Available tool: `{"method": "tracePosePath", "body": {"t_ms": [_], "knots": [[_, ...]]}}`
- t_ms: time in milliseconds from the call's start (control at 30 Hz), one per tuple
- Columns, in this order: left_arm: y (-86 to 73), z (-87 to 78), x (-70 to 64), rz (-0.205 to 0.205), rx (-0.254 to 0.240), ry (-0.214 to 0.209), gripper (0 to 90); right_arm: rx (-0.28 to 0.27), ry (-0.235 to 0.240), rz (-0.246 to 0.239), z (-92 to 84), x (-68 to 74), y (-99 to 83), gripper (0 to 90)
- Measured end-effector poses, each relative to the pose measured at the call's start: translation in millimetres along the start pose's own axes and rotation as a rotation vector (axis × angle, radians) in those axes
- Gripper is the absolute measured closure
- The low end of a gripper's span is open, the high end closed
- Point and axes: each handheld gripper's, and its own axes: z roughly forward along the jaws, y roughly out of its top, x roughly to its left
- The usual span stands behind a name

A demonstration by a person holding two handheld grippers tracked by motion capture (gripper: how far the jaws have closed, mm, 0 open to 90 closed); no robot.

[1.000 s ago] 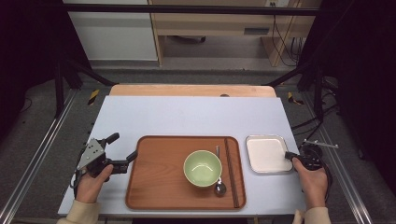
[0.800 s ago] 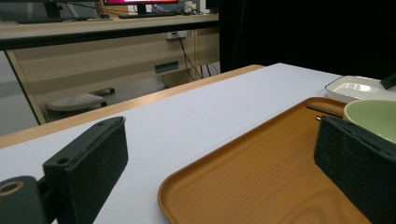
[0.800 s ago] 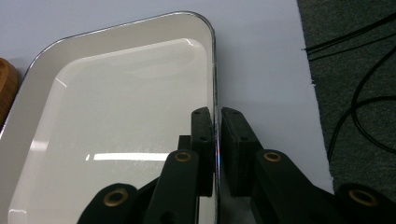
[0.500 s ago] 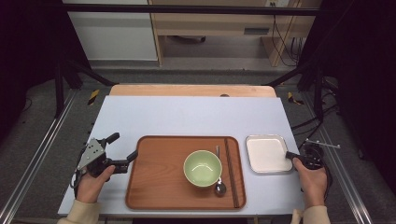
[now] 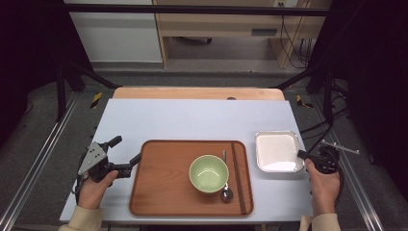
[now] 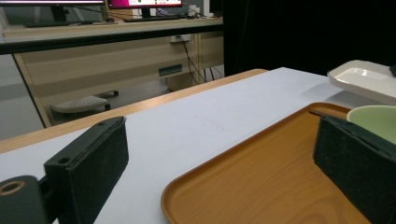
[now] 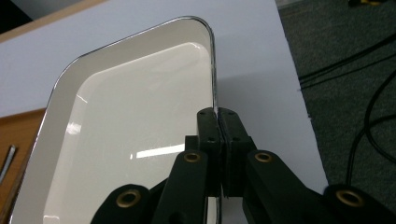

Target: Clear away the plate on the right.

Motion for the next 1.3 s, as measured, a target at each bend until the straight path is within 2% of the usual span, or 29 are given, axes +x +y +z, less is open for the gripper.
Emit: {"method": "tracePosePath", "body": {"t_ms": [167, 300, 433, 567, 667, 733, 833, 1000, 1200, 1300], "knots": [[4.6, -0.7, 1.1, -0.007, -0.007, 0.031, 3.0, -0.074, 0.02, -0.048, -9.8, 25.5, 14.0, 89.2], [11.1, 2.1, 0.2, -0.009, -0.009, 0.055, 3.3, -0.118, 0.059, -0.077, -8.8, 48.4, 27.8, 89.1], [21.8, 10.2, 0.0, -0.002, -0.021, 0.077, 4.3, -0.144, 0.103, -0.103, 0.9, 72.0, 43.0, 89.1], [36.4, 25.8, -0.6, 0.003, -0.04, 0.081, 7.7, -0.16, 0.156, -0.114, 15.2, 97.7, 56.0, 89.1], [45.7, 40.1, -0.2, -0.024, -0.064, 0.076, 8.4, -0.164, 0.187, -0.118, 27.7, 118.7, 63.2, 89.1], [47.3, 45.4, -2.5, -0.024, -0.066, 0.072, 9.1, -0.164, 0.211, -0.116, 36.3, 132.2, 65.7, 89.1], [43.6, 46.5, -8.4, -0.006, -0.052, 0.066, 10.1, -0.161, 0.238, -0.14, 45.0, 150.7, 64.5, 89.1], [41.7, 50.1, -18.9, -0.025, -0.043, 0.065, 12.5, -0.163, 0.256, -0.159, 51.4, 167.2, 58.0, 89.1], [45.9, 56.5, -37.7, -0.002, -0.034, 0.038, 13.1, -0.168, 0.251, -0.154, 52.4, 171.3, 51.2, 89.1], [48.6, 59.4, -44.6, -0.006, -0.035, 0.032, 13.1, -0.177, 0.253, -0.148, 51.7, 174.3, 49.7, 89.1]]}}
